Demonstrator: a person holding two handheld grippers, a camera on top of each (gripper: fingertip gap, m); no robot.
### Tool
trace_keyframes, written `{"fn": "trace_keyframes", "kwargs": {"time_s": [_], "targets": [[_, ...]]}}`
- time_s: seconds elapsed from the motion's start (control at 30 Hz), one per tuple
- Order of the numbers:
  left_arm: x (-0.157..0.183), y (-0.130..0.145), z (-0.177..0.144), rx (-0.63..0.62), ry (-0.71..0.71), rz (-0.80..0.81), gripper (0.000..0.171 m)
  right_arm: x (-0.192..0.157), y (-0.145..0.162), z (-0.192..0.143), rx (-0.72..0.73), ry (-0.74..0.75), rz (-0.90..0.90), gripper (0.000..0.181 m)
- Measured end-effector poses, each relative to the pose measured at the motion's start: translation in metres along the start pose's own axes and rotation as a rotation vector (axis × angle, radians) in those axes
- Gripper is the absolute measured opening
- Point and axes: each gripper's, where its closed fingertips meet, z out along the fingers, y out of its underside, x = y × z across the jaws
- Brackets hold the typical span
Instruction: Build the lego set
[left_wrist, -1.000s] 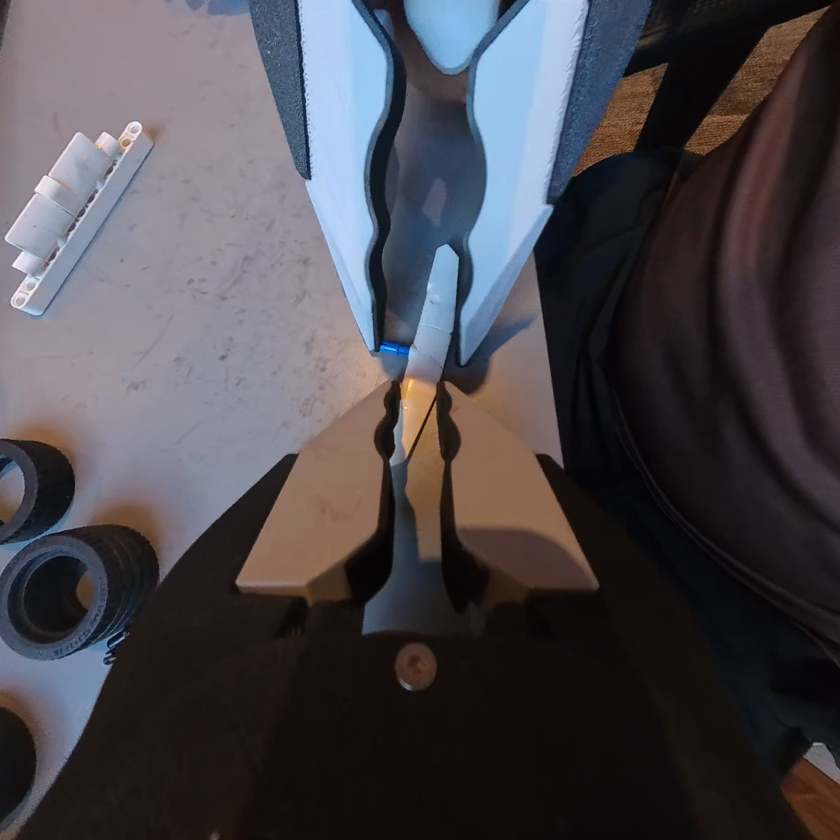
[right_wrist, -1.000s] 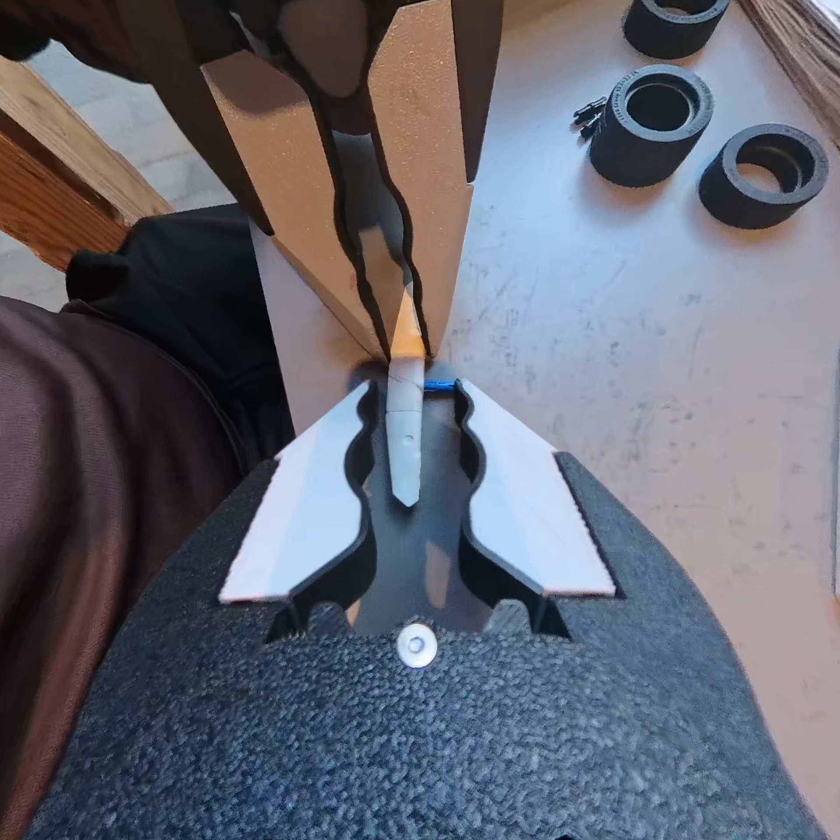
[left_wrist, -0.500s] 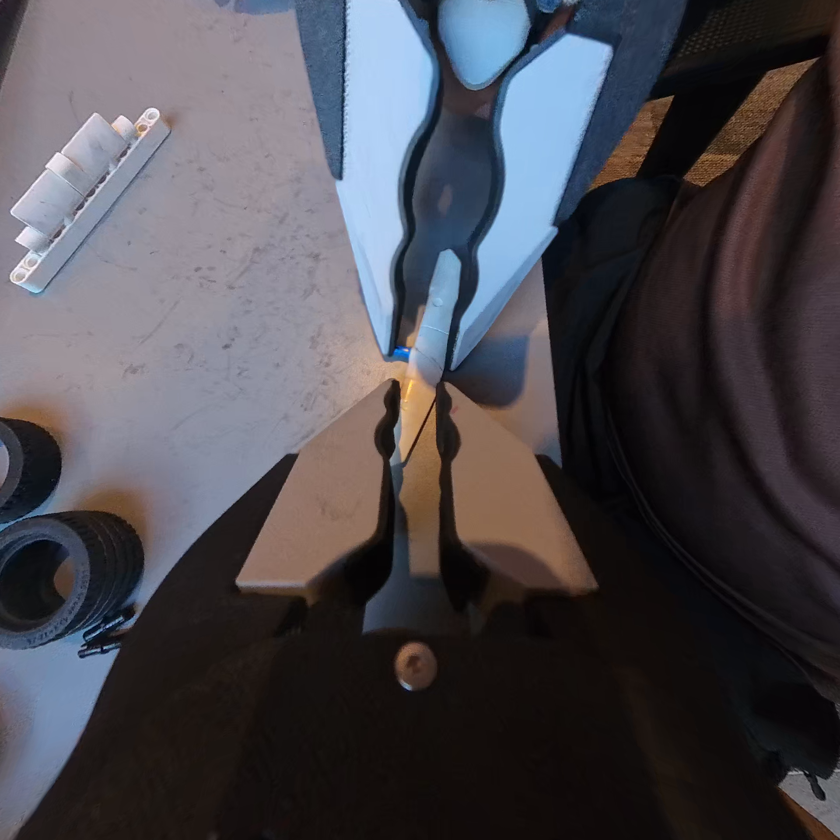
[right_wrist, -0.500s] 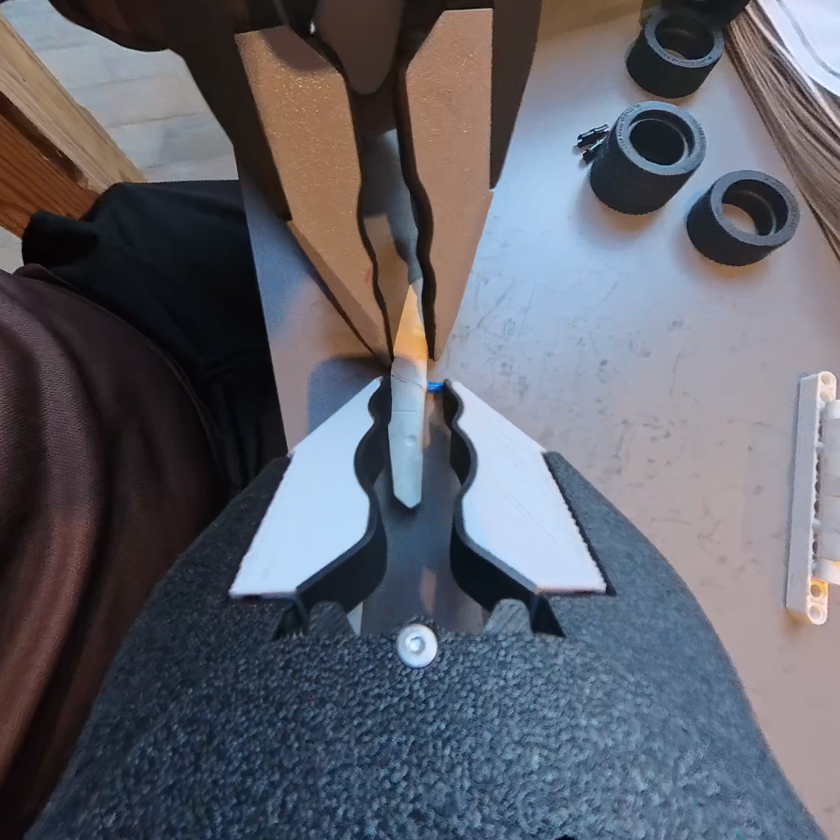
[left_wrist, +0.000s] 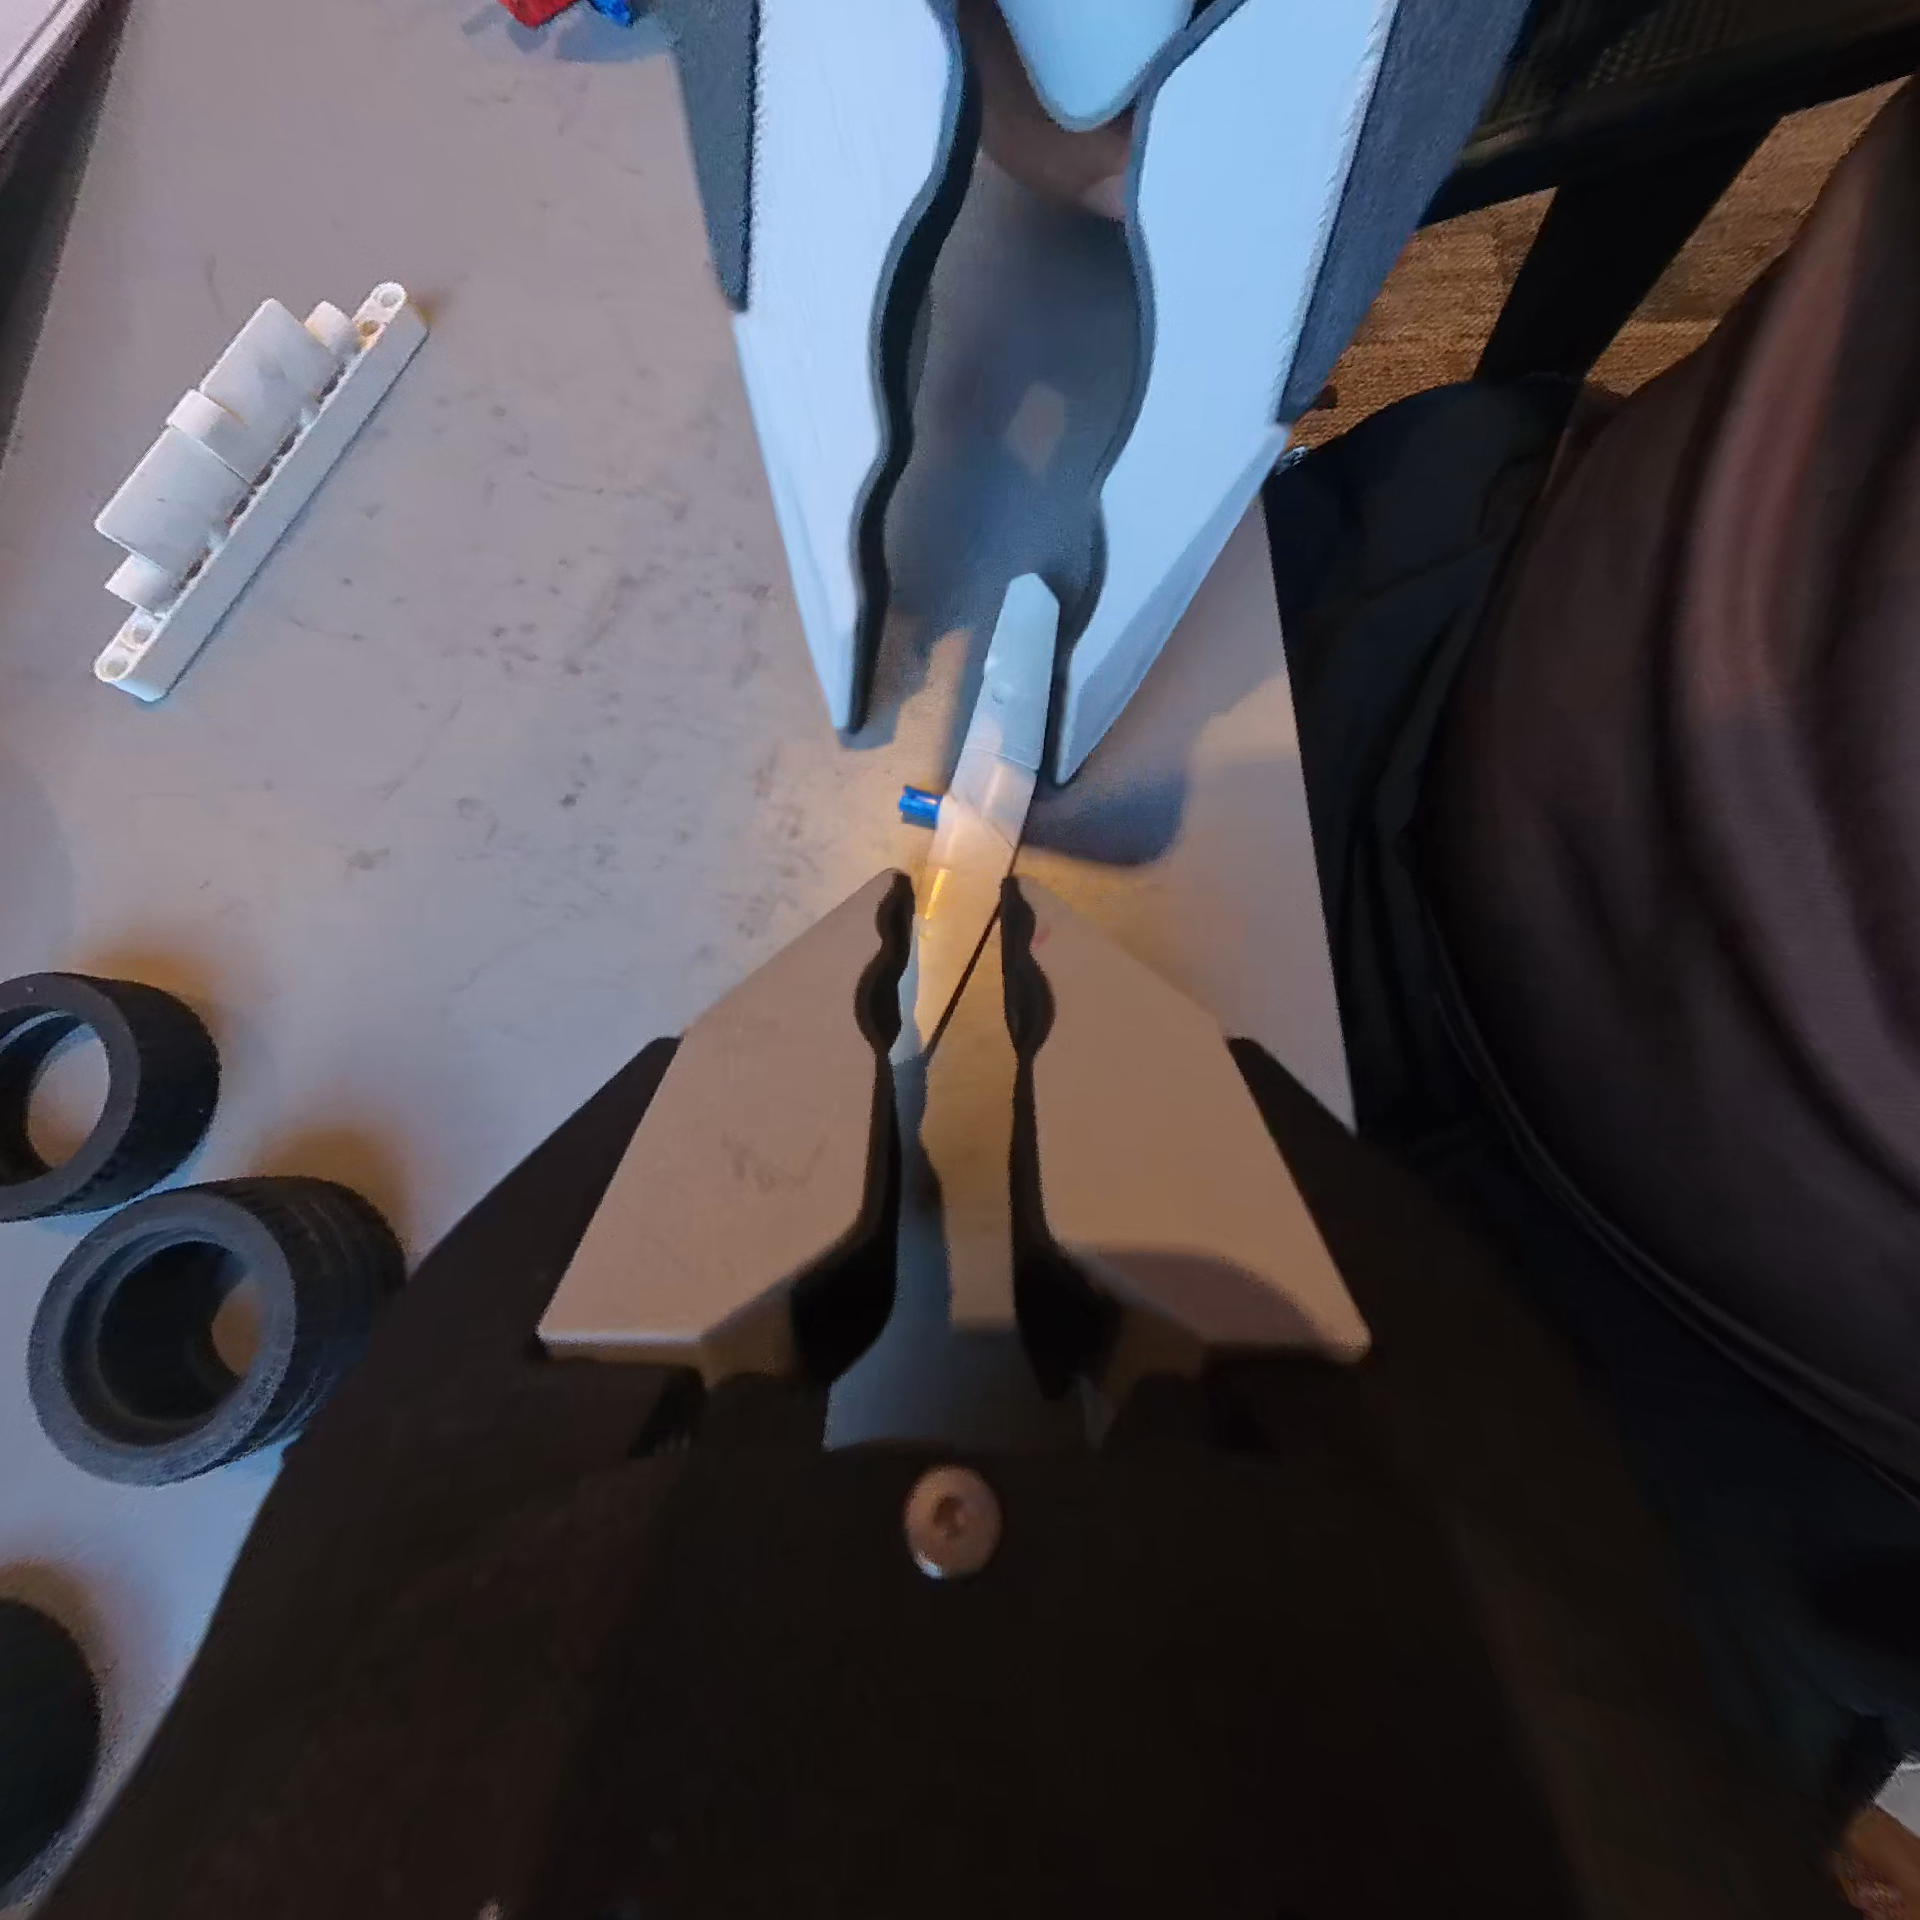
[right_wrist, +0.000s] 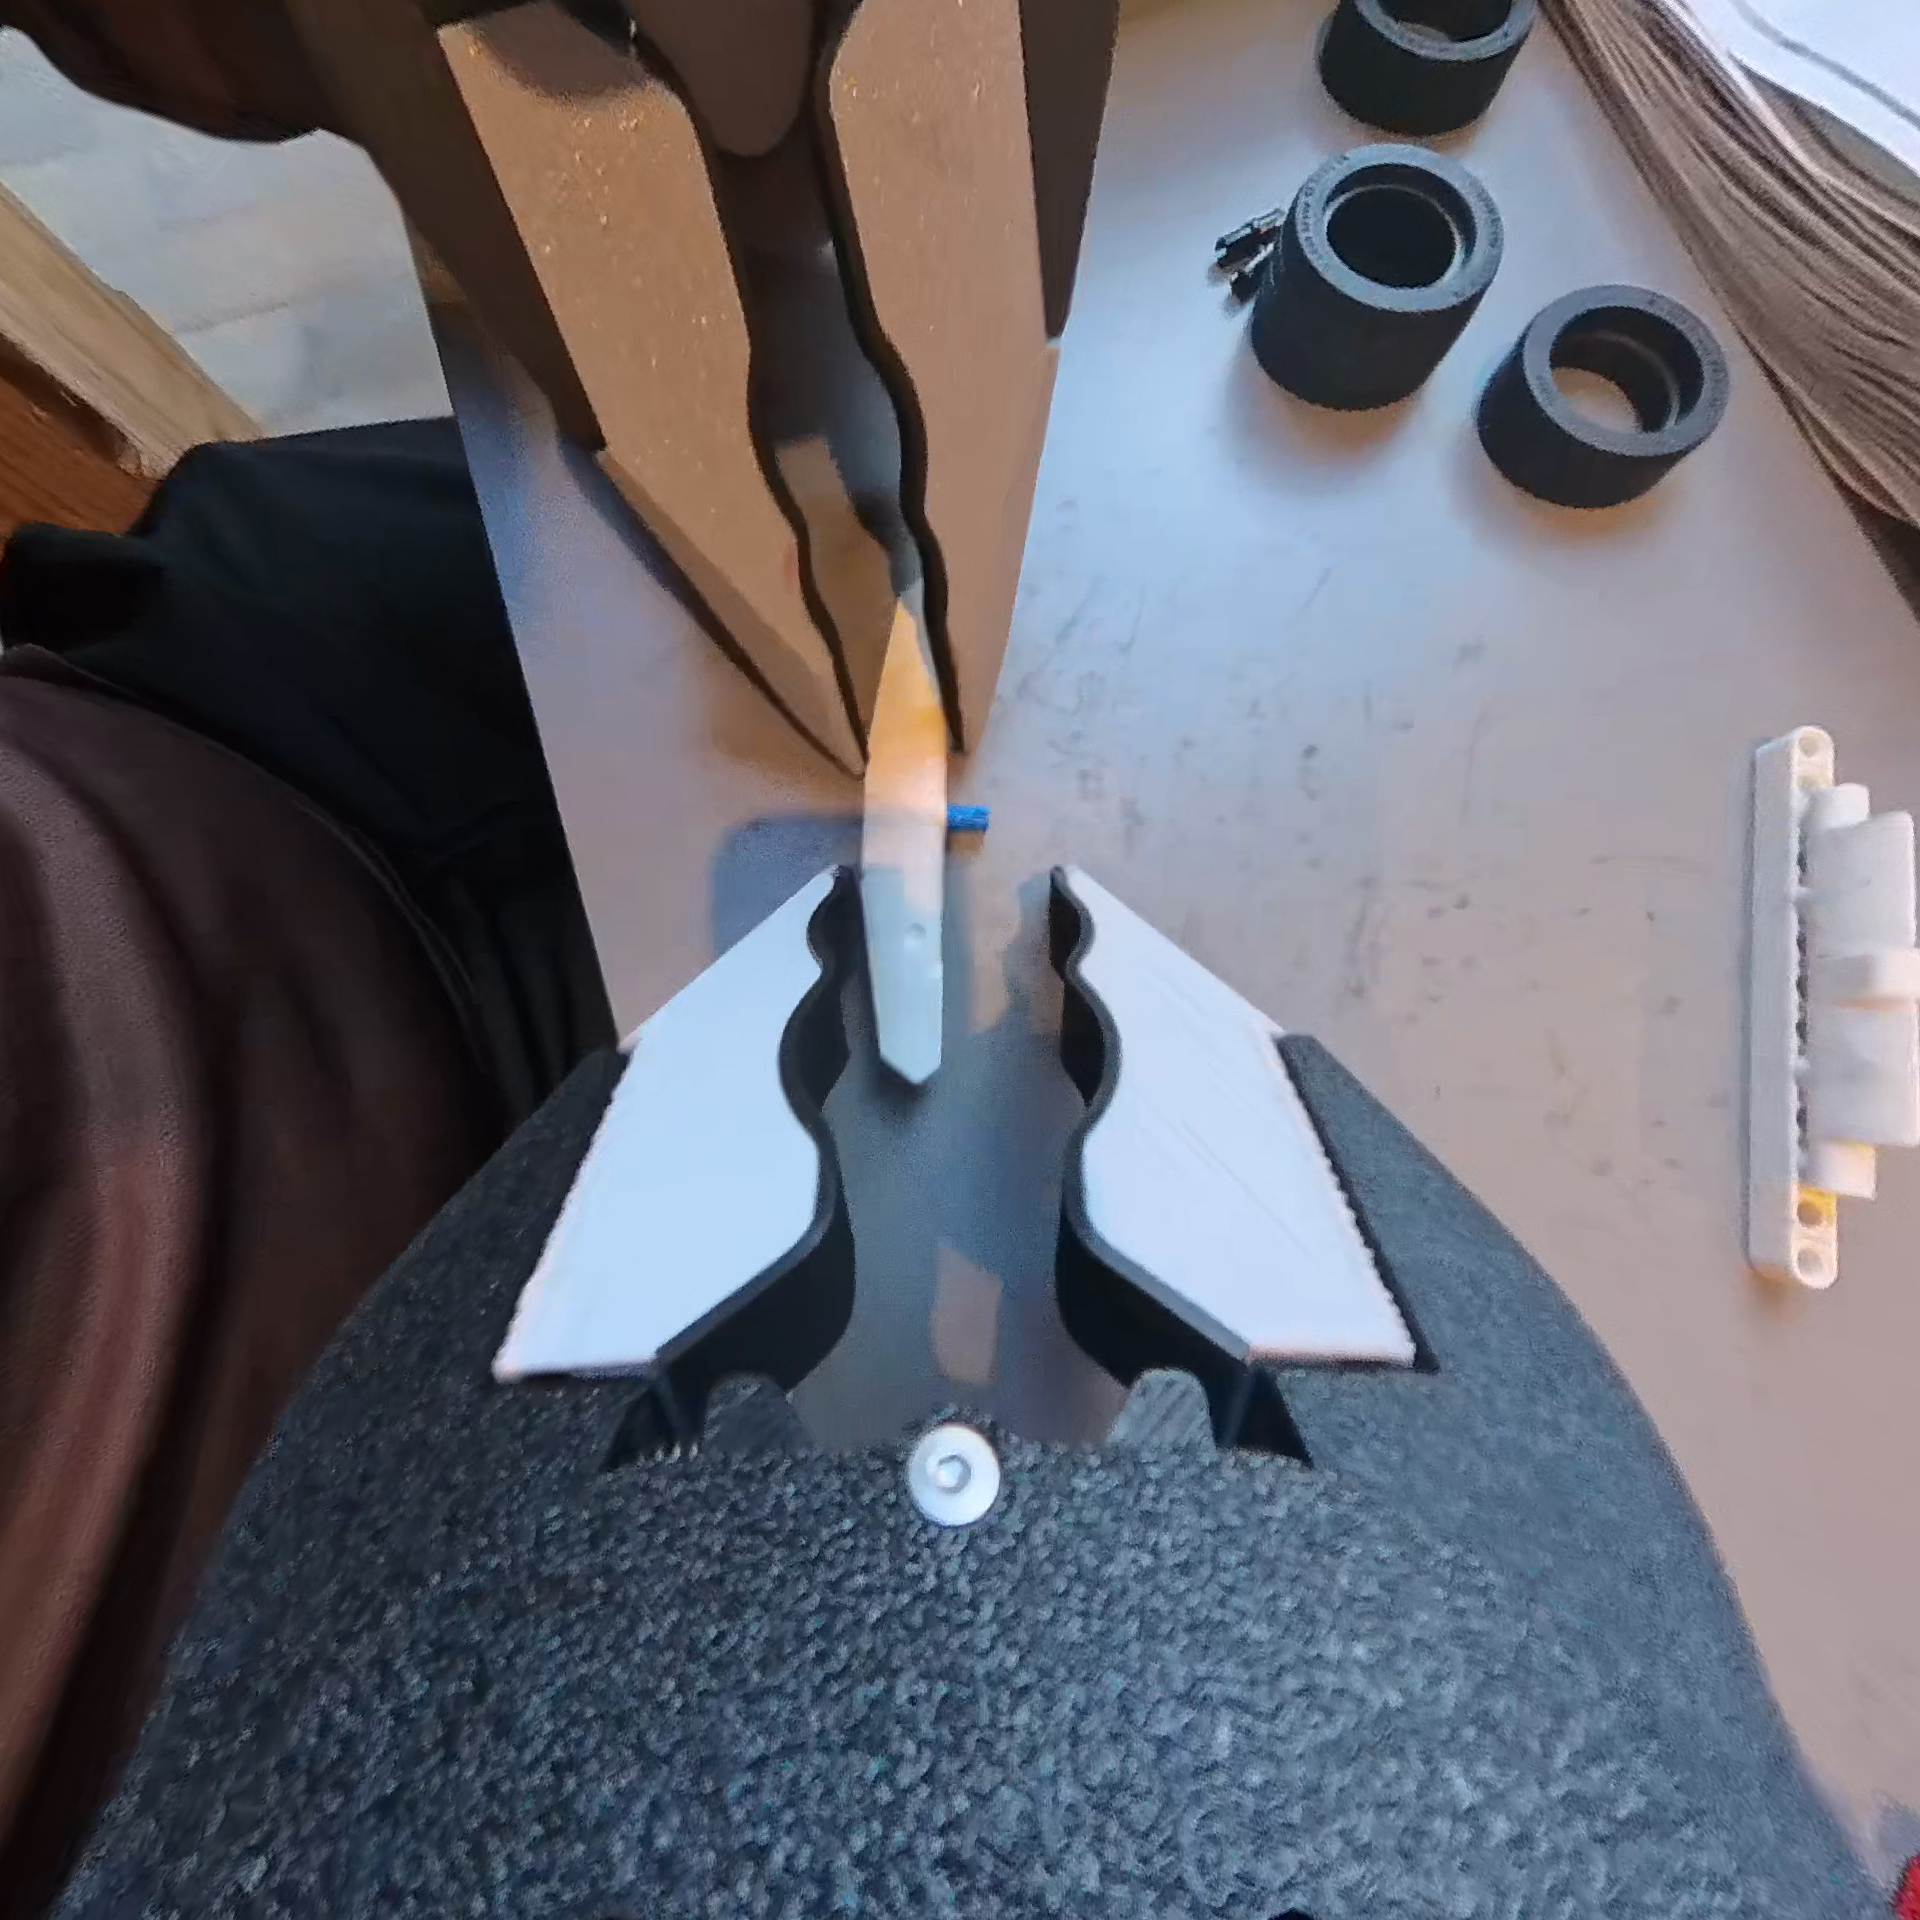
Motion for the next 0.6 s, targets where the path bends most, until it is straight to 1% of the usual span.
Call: {"fn": "trace_keyframes", "kwargs": {"time_s": [0.03,0.1,0.17,0.2,0.3,0.43,0.5,0.6], "targets": [[-0.002,0.001,-0.001,-0.008,-0.001,-0.005,0.015,-0.001,0.002,-0.002,-0.001,-0.002,0.008,0.037],[-0.006,0.002,-0.002,-0.02,-0.02,-0.003,0.022,-0.004,0.005,-0.004,0.004,-0.019,0.019,0.03],[-0.014,0.003,-0.004,-0.035,-0.062,-0.002,0.025,-0.005,0.005,-0.004,0.003,-0.019,0.011,0.025],[-0.018,0.004,-0.006,-0.044,-0.094,-0.004,0.028,-0.004,0.004,-0.004,0.005,-0.012,0.005,0.023],[-0.03,0.005,-0.015,-0.043,-0.211,-0.034,0.035,0.003,0.0,0.0,0.003,0.023,0.004,0.023],[-0.029,0.0,-0.037,0.059,-0.319,-0.121,0.044,0.019,-0.004,0.001,-0.01,0.117,-0.061,0.027],[-0.03,-0.001,-0.051,0.142,-0.39,-0.183,0.05,0.029,-0.003,-0.005,-0.012,0.185,-0.075,0.028],[-0.032,0.006,-0.07,0.27,-0.487,-0.279,0.055,0.03,-0.004,-0.013,0.044,0.202,-0.045,0.029]]}}
